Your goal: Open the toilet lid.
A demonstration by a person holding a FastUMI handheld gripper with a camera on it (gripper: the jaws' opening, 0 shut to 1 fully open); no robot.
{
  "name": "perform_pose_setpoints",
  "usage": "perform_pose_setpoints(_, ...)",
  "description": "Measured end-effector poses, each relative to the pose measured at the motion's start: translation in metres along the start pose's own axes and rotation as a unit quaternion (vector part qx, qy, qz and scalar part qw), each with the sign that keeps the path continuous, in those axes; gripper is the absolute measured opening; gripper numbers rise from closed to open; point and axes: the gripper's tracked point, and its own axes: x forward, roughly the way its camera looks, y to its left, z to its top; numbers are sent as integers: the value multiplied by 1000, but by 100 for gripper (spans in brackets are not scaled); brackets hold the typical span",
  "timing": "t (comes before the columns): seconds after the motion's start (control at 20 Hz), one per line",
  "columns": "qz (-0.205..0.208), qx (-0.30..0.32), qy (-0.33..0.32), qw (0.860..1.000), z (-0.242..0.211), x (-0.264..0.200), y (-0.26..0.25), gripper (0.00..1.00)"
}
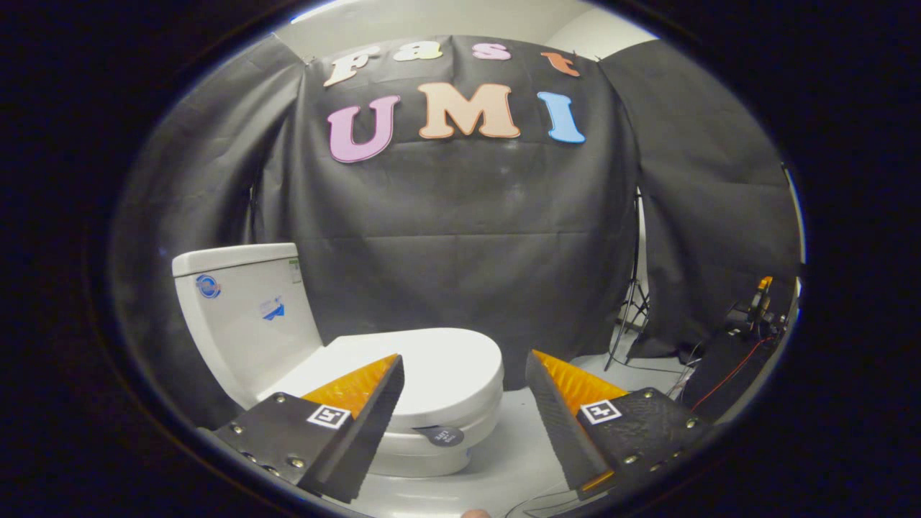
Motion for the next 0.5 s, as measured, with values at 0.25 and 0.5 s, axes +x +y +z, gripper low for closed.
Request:
perform_pose_setpoints(0.25, -4, -6, 23, 1000, -12, 16, 1, 100)
perform_pose_setpoints(0.5, -8, -4, 77, 997, -47, 28, 5, 100)
